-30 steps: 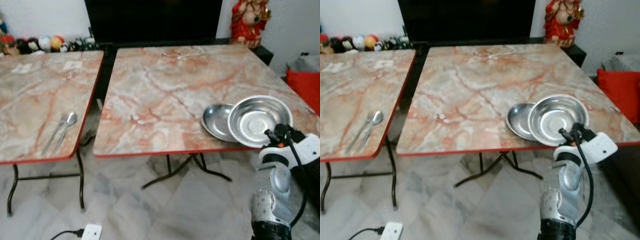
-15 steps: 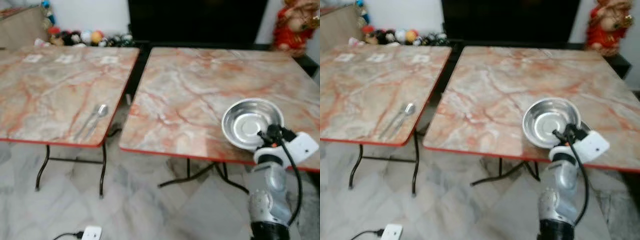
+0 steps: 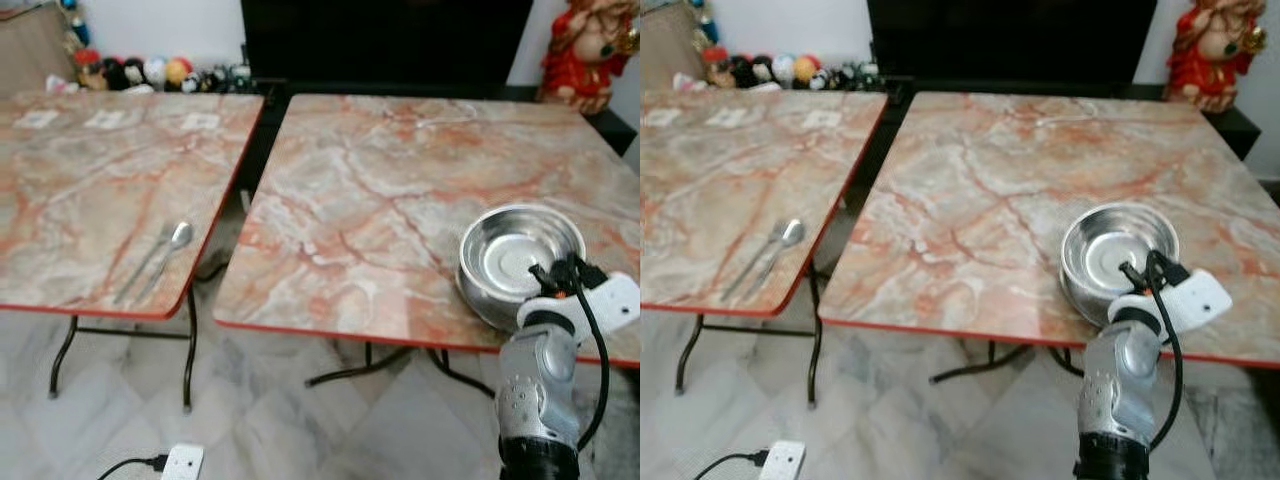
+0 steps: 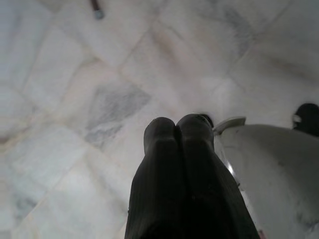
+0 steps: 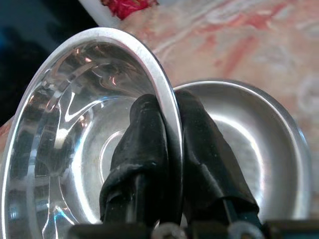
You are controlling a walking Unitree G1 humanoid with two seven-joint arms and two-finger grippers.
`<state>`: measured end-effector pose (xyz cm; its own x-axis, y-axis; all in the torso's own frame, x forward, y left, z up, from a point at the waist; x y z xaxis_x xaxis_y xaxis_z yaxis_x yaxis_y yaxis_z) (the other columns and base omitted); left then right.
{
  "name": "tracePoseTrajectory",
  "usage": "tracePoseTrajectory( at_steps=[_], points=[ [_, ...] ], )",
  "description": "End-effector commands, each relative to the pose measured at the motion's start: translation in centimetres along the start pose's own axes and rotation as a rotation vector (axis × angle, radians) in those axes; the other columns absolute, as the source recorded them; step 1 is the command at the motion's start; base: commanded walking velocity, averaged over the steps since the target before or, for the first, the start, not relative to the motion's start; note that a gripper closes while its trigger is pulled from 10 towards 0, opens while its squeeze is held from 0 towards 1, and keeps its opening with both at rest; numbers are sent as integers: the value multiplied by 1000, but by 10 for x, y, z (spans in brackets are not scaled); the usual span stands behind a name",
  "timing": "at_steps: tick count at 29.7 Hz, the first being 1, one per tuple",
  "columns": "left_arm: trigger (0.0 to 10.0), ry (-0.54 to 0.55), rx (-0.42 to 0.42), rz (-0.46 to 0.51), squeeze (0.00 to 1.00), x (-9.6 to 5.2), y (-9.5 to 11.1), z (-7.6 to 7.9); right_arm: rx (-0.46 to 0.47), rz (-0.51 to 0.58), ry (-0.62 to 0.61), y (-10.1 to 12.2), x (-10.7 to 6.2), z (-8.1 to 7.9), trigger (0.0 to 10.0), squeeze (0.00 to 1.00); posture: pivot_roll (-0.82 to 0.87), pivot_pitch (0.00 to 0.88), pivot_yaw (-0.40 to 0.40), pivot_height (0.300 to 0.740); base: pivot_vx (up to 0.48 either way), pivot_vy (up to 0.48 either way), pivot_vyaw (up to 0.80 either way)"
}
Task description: Setting the table
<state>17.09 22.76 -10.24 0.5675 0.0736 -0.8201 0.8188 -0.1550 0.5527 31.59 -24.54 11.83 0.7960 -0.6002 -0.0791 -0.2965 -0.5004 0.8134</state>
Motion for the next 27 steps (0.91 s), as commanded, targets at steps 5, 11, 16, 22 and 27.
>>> tracePoseTrajectory(
  at_steps=[5,11,16,22,27],
  points=[
    [10000,9,-8,-10,0,-1,-2,-2,56,12,-89,6,9,11,10000,0,63,0,20,740,0,0,0],
    [10000,9,-8,-9,0,-1,-2,-2,100,-16,-181,5,25,14,10000,0,68,0,26,740,0,0,0],
    [10000,11,-8,-8,0,-1,-2,-3,124,-43,-198,0,28,12,10000,0,76,0,25,740,0,0,0],
    [10000,15,-10,-10,0,-1,-3,-4,142,-63,-200,-5,30,6,10000,0,78,0,26,740,0,0,0],
    [10000,14,-8,-10,0,-1,-3,-4,147,-66,-238,-8,28,10,10000,0,76,0,27,740,0,0,0]
  ],
)
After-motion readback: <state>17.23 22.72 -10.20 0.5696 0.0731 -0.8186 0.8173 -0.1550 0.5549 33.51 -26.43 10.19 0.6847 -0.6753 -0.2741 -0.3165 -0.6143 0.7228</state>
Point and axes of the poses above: a point about 5 cm out from each wrist's last joint towards the gripper, its own x axis pointing out of the wrist towards the gripper, its own y axis along the axis of the wrist's last joint, z = x × y, the point moved 2 cm from there along x, pointing out of the wrist towards the gripper, and after that the axes turned 3 degrees about x, right-handed, at the moved point
